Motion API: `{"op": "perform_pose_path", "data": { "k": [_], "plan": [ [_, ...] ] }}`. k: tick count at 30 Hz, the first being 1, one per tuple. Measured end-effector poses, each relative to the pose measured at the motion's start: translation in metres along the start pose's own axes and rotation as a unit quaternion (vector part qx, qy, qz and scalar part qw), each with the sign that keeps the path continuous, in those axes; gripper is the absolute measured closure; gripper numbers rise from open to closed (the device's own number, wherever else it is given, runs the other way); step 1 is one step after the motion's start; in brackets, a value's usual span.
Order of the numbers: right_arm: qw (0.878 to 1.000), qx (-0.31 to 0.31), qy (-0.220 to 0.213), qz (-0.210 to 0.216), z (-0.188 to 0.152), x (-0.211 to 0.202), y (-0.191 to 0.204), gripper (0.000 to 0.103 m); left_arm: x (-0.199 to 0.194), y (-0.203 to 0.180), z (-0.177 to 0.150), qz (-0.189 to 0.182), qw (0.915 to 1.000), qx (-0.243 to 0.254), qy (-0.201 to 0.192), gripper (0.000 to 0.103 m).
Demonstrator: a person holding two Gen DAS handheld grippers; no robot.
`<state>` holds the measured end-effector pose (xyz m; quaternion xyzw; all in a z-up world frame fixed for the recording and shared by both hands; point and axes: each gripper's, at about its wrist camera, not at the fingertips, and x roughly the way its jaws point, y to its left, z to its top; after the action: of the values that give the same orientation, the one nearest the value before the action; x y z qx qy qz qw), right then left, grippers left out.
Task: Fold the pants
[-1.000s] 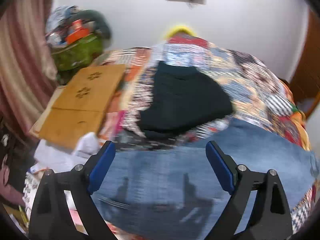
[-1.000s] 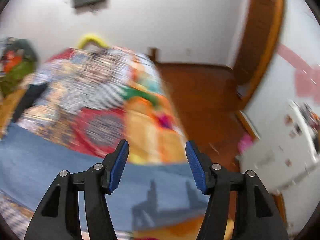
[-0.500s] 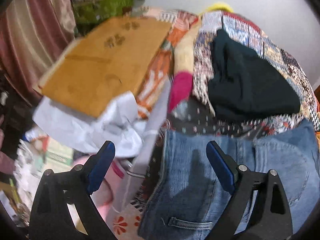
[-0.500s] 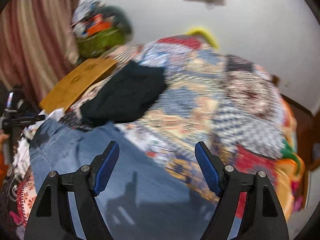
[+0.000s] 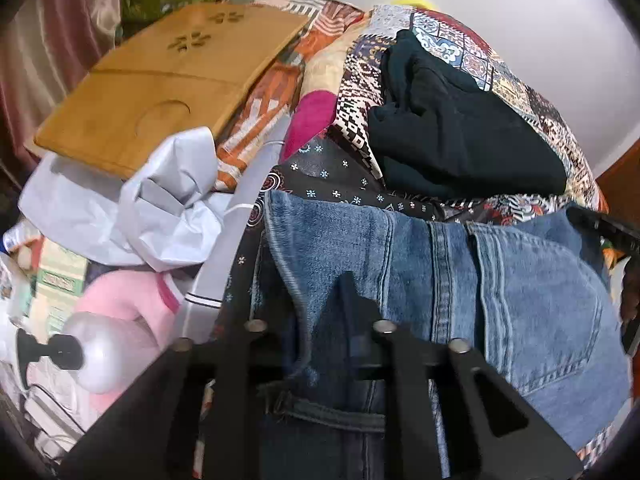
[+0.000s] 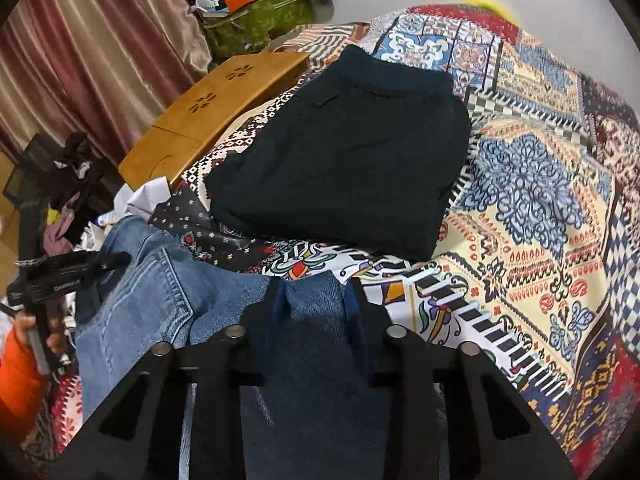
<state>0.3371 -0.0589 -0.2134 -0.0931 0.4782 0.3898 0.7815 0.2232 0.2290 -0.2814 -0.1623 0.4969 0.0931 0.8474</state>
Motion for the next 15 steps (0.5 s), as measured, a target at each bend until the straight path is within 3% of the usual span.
{"op": "perform_pose_path", "data": {
  "k": [1, 3, 10, 13, 15],
  "plan": [
    [1.000, -0.006, -0.006, -0.005, -0.001, -0.002, 0.003, 0.089, -0.002, 0.000, -0.001, 0.010, 0.9999, 0.005, -0.005, 0.094],
    [1.000, -0.011, -0.021, -0.014, -0.001, -0.008, 0.008, 0.093, -0.007, 0.000, -0.002, 0.040, 0.9989, 0.016, -0.020, 0.100],
    [0.996, -0.053, -0.056, -0.047, 0.018, -0.014, 0.018, 0.101, -0.022, 0.014, -0.002, 0.108, 0.9922, 0.018, -0.060, 0.099],
    [0.990, -0.036, -0.107, -0.081, 0.040, -0.020, 0.016, 0.103, -0.012, 0.016, -0.001, 0.138, 0.9887, 0.022, -0.054, 0.093],
    [0.985, -0.011, -0.134, -0.108, 0.058, -0.029, 0.008, 0.103, -0.012, 0.019, 0.001, 0.132, 0.9902, 0.019, -0.042, 0.090]
  ]
}}
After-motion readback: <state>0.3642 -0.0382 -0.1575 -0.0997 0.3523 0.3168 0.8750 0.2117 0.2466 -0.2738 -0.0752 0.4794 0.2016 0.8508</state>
